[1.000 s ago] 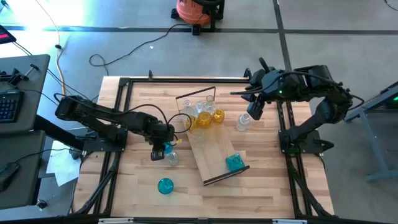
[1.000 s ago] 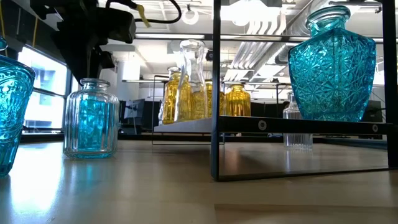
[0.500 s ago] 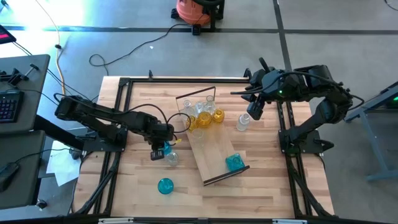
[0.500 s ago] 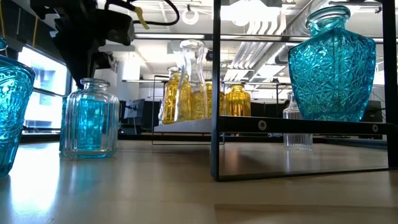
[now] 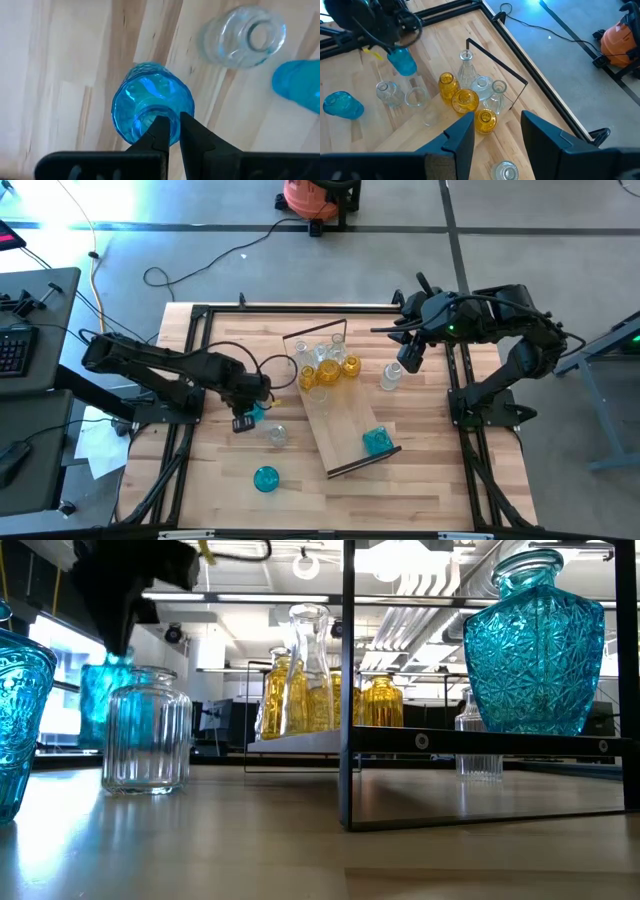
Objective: Sort vases onto shelf
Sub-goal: Put the blue crystal vase on the shelf aligned with the other blue crystal vase
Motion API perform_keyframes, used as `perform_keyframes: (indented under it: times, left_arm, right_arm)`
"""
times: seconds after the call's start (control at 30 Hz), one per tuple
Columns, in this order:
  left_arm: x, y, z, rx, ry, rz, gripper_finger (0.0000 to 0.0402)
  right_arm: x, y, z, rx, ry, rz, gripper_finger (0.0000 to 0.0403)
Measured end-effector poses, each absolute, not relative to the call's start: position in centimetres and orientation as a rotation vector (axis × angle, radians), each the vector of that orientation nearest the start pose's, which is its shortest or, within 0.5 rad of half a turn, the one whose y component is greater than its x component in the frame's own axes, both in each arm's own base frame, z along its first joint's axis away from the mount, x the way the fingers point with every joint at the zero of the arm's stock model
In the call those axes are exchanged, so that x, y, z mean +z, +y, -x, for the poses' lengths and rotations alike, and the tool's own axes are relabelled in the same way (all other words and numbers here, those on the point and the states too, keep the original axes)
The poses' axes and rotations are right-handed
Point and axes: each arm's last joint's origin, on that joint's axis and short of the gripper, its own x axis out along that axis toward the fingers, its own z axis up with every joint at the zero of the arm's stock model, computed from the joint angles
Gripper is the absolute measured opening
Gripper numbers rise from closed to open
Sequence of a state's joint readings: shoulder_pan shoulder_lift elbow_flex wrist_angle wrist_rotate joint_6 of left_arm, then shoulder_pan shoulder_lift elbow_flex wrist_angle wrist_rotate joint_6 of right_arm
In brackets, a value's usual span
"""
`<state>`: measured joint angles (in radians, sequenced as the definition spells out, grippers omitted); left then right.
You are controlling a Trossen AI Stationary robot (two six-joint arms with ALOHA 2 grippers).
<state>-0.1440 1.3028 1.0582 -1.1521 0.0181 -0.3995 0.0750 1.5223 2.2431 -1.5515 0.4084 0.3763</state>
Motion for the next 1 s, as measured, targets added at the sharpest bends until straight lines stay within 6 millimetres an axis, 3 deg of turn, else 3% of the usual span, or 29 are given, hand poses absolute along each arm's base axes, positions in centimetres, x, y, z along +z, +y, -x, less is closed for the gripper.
perform_keyframes:
  times: [0.53,1.0]
  left_arm:
    - [33.1,-3.6,-22.5,0.108,1.211,0.306,0.0011]
    - [36.9,-4.9,-22.7,0.045,1.096,0.393,0.0011]
  right_arm:
    - [50.4,0.5,-21.6,-0.46,0.736,-0.153,0.0145]
    - [50.4,0.5,-21.6,-0.459,0.733,-0.153,0.0145]
